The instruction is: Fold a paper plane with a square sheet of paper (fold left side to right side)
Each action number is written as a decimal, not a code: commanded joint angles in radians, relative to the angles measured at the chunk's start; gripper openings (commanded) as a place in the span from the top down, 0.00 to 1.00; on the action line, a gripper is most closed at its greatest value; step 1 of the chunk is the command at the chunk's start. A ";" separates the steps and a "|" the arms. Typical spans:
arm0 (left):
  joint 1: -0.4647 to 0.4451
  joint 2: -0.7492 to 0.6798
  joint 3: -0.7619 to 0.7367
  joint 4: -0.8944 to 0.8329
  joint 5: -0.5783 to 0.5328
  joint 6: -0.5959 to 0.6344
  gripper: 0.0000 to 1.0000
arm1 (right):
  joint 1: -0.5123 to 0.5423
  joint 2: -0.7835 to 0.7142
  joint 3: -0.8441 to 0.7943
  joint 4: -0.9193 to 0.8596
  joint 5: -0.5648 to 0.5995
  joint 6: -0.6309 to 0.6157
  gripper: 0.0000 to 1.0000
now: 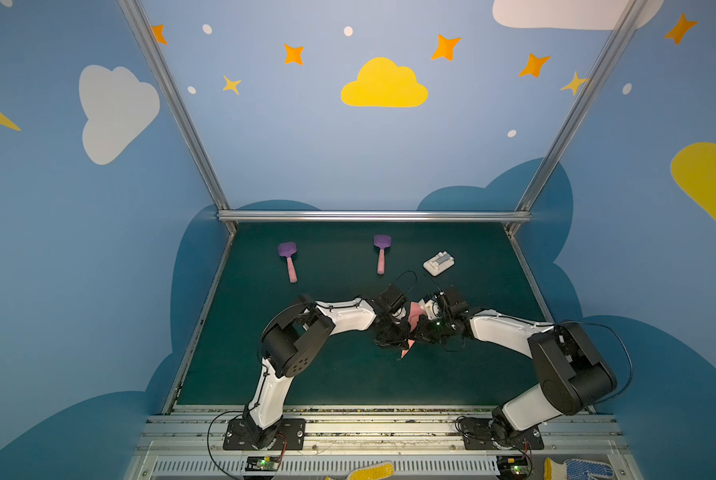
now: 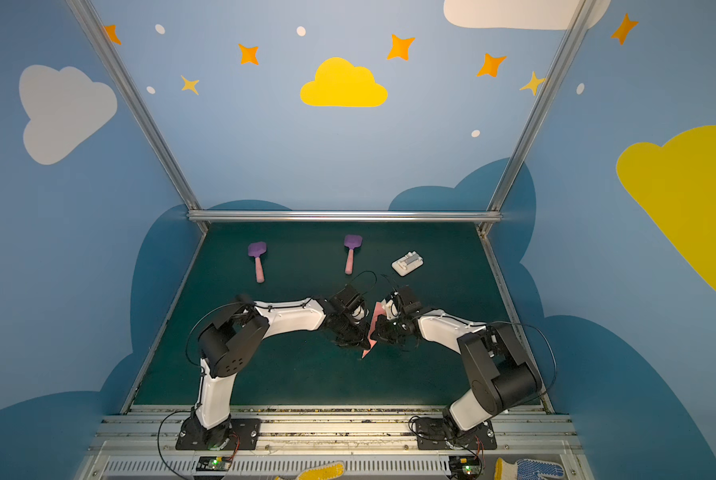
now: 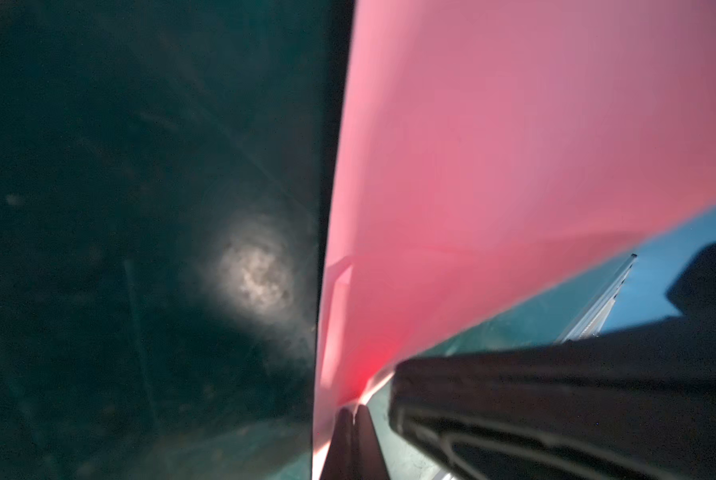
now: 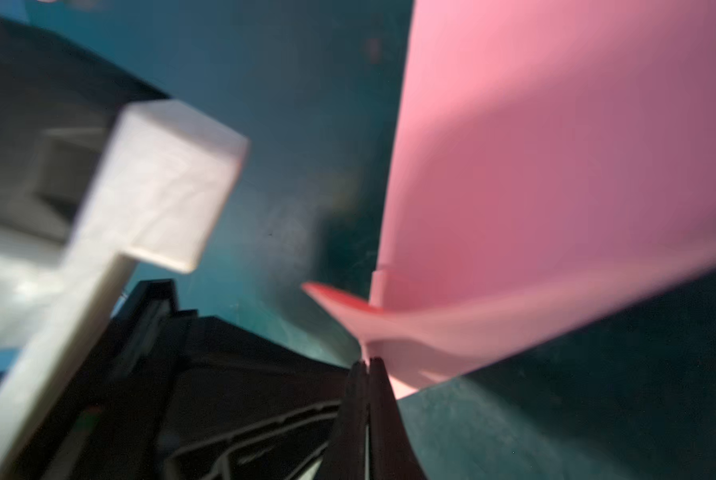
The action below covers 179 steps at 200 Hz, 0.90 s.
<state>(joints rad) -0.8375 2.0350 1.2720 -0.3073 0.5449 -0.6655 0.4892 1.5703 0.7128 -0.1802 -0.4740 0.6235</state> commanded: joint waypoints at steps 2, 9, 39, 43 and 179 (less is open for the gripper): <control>0.003 0.043 -0.002 -0.073 -0.018 0.020 0.97 | -0.019 0.014 -0.011 0.023 0.028 -0.004 1.00; 0.004 0.044 -0.003 -0.073 -0.019 0.021 0.97 | -0.030 0.015 -0.020 0.030 0.030 -0.005 1.00; 0.003 0.045 -0.006 -0.072 -0.014 0.025 0.97 | -0.079 0.024 -0.035 0.034 0.035 -0.018 1.00; 0.003 0.044 -0.006 -0.071 -0.014 0.025 0.96 | -0.085 0.026 -0.035 0.032 0.035 -0.021 1.00; 0.000 0.034 -0.025 -0.058 -0.009 0.026 0.97 | -0.301 0.176 0.049 -0.029 0.009 -0.077 1.00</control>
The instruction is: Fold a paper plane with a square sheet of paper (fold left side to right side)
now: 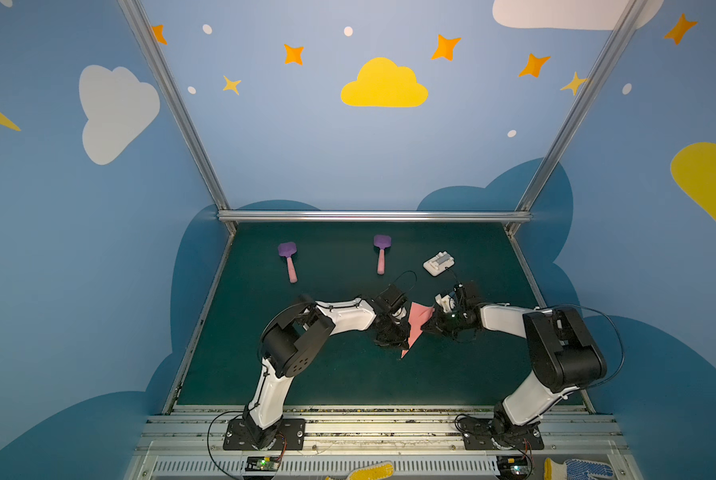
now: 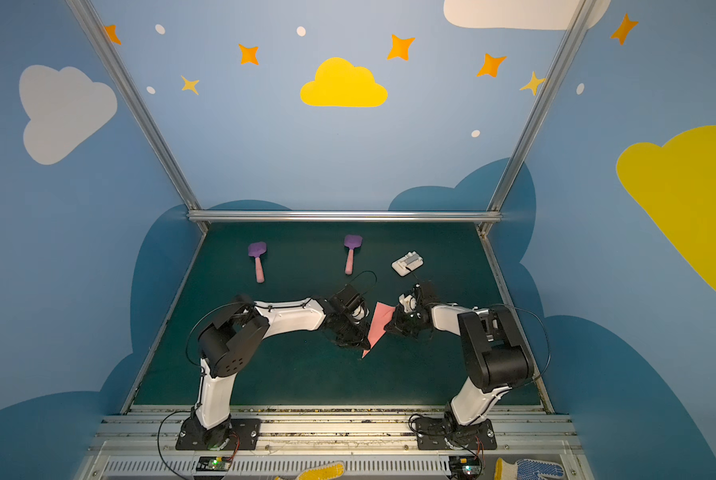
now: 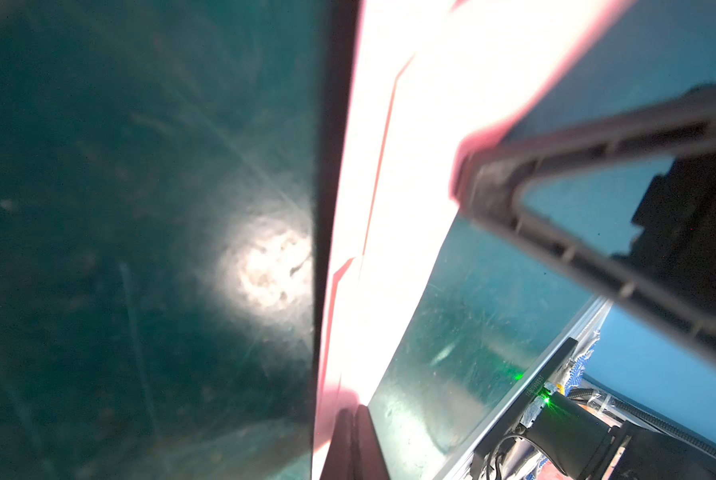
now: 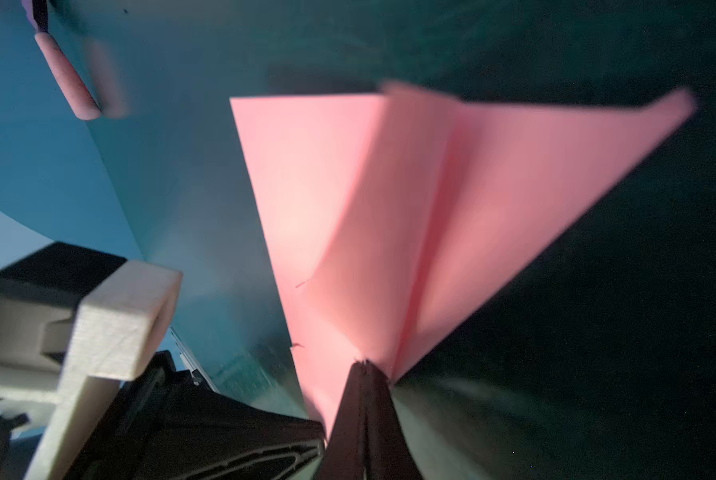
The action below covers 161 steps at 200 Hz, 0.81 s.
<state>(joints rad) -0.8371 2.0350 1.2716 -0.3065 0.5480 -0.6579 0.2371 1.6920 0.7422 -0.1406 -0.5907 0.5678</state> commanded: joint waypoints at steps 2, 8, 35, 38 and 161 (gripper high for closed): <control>0.000 0.034 -0.025 -0.059 -0.011 0.018 0.96 | -0.052 0.057 0.021 -0.070 0.125 -0.024 1.00; 0.000 0.034 -0.026 -0.059 -0.011 0.018 0.97 | -0.059 0.064 0.030 -0.072 0.118 -0.023 1.00; -0.001 0.035 -0.023 -0.055 -0.007 0.017 0.96 | -0.072 0.111 0.089 -0.106 0.116 0.002 1.00; 0.000 0.036 -0.023 -0.054 -0.007 0.017 0.96 | -0.071 0.114 0.097 -0.113 0.118 0.004 1.00; -0.001 0.045 -0.005 -0.052 0.015 0.034 0.96 | -0.076 -0.135 0.153 -0.177 0.061 0.000 1.00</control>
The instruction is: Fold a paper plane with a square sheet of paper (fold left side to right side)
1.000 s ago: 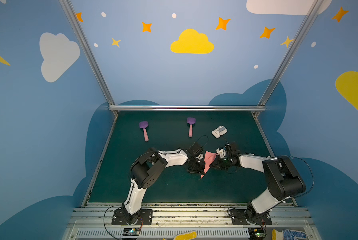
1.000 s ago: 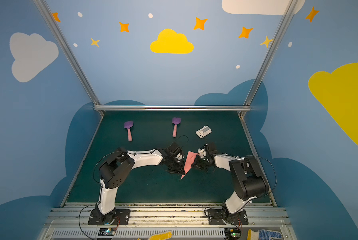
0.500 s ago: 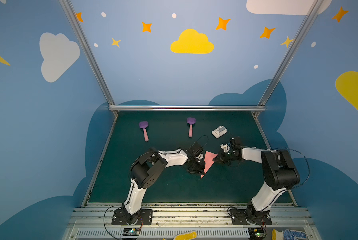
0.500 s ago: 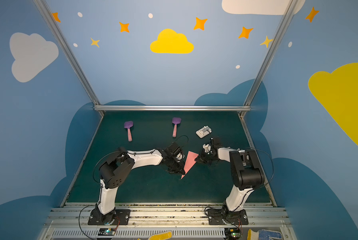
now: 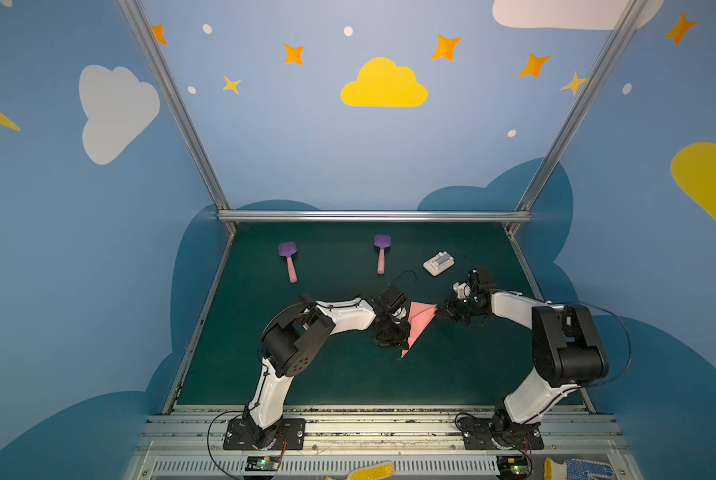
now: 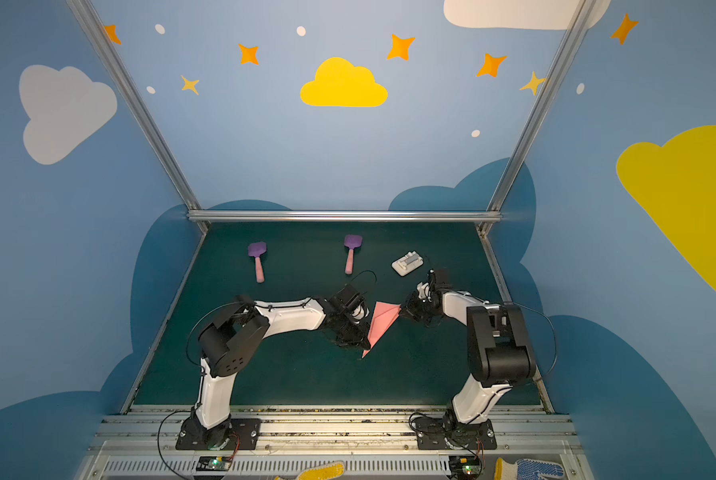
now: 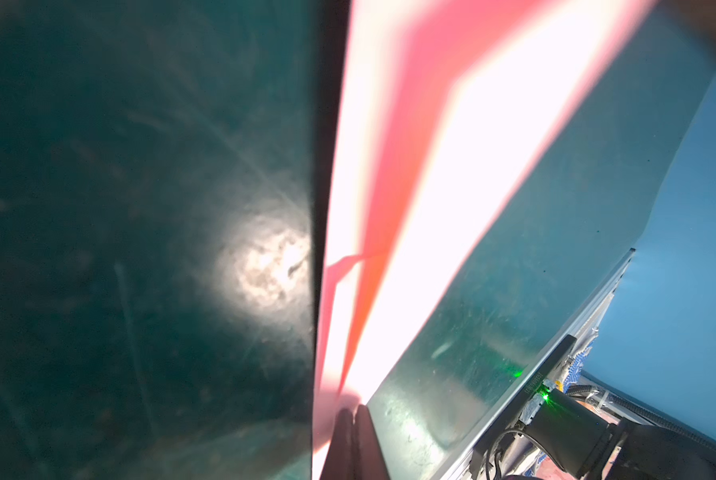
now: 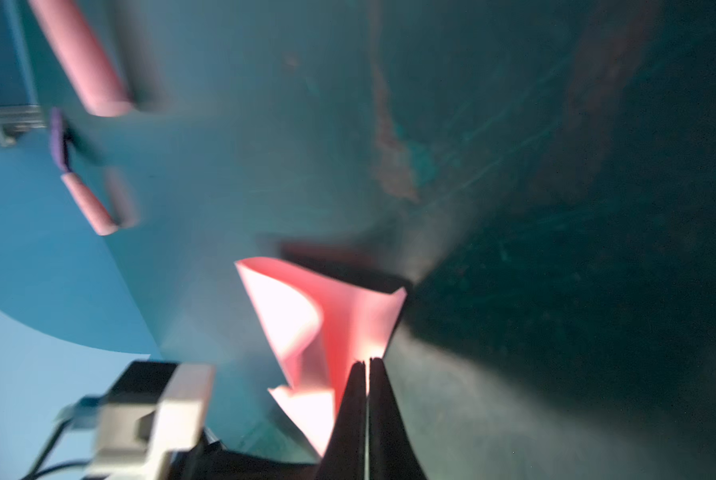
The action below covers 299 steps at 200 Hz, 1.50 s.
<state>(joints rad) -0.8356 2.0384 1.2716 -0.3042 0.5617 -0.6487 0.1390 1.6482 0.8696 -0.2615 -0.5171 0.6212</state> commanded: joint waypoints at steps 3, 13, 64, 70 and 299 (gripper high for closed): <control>-0.002 0.043 -0.005 -0.054 0.002 0.026 0.97 | 0.028 -0.098 0.030 -0.069 -0.009 -0.061 1.00; -0.002 0.044 -0.006 -0.055 0.003 0.027 0.97 | 0.049 -0.120 0.045 -0.117 0.009 -0.089 0.97; -0.002 0.046 -0.001 -0.054 0.012 0.036 0.96 | 0.138 -0.178 0.023 -0.254 0.056 -0.132 1.00; -0.003 0.046 -0.003 -0.052 0.011 0.035 0.96 | 0.148 -0.176 0.008 -0.239 0.051 -0.130 1.00; 0.001 0.034 -0.013 -0.044 0.023 0.041 0.97 | 0.012 0.218 0.156 -0.194 0.089 -0.105 1.00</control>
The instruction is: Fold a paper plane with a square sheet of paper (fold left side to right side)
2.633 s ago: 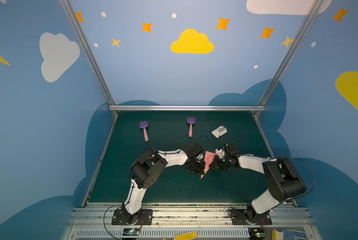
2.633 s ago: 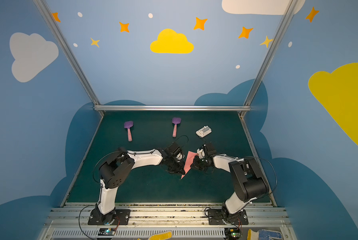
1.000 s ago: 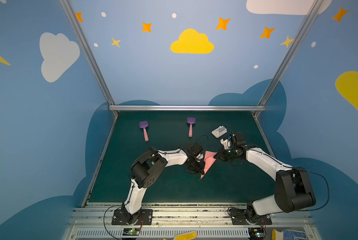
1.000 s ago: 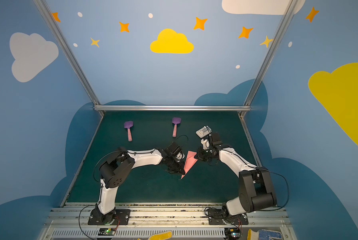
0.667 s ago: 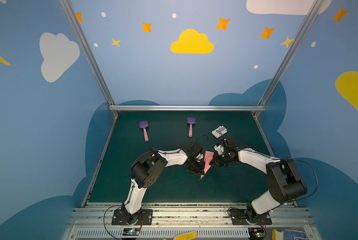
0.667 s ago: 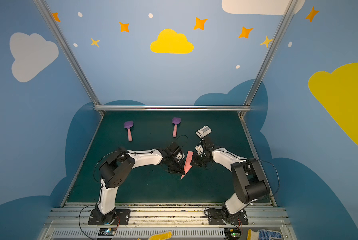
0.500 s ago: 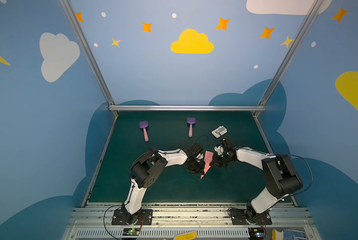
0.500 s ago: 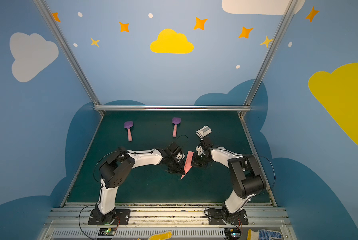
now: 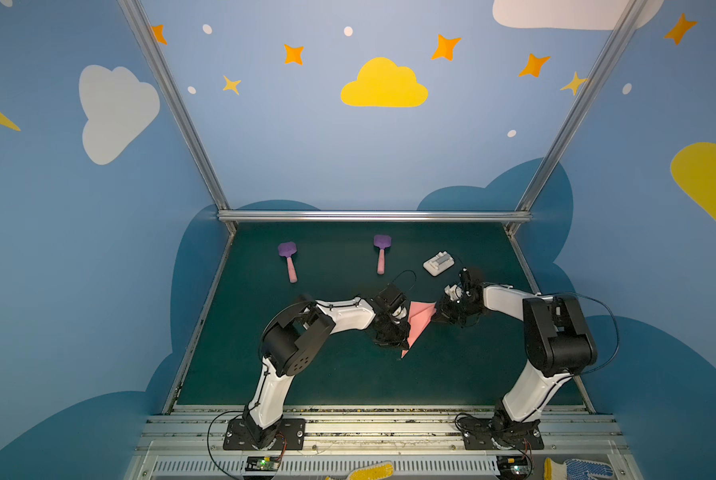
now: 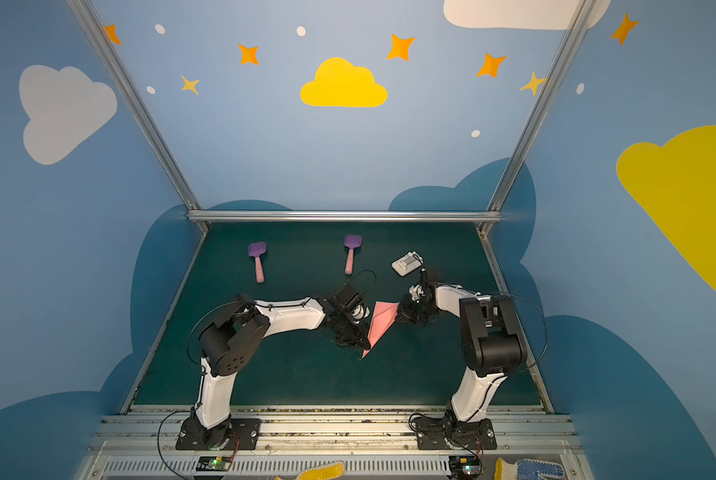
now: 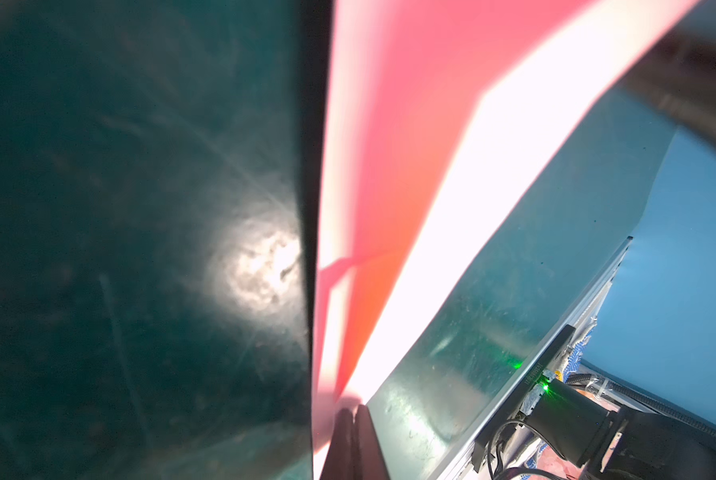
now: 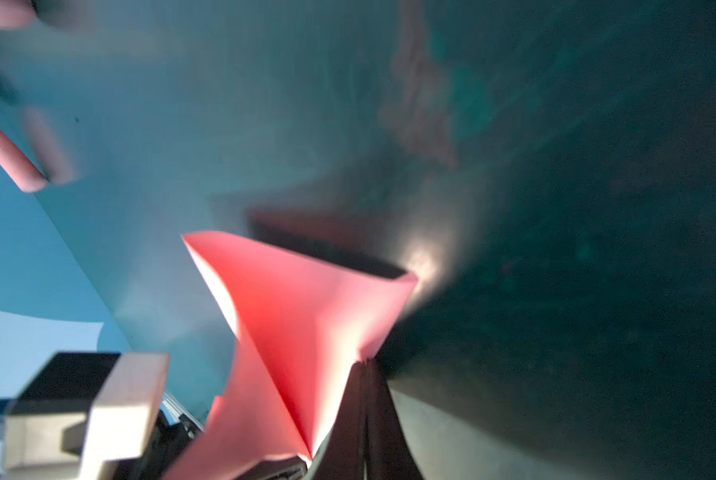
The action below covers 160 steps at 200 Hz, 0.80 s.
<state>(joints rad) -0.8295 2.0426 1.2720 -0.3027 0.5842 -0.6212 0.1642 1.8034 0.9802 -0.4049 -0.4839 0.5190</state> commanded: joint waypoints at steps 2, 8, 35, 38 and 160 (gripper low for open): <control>-0.005 0.029 -0.013 -0.046 0.000 0.013 0.96 | -0.013 0.066 0.050 -0.054 0.056 -0.002 1.00; -0.005 0.029 -0.014 -0.046 0.000 0.012 0.96 | -0.014 0.077 0.065 -0.062 0.058 0.000 1.00; -0.005 0.028 -0.010 -0.045 0.003 0.013 0.96 | -0.019 0.068 0.078 -0.084 0.069 0.025 1.00; -0.005 0.029 -0.010 -0.045 0.003 0.013 0.97 | -0.020 0.055 0.066 -0.077 0.071 0.030 1.00; -0.003 0.048 -0.006 -0.035 0.026 0.020 0.97 | 0.127 -0.194 -0.299 0.576 -0.165 0.438 1.00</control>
<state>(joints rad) -0.8246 2.0483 1.2716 -0.3000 0.6098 -0.6209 0.2813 1.5658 0.7631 -0.0681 -0.6140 0.7914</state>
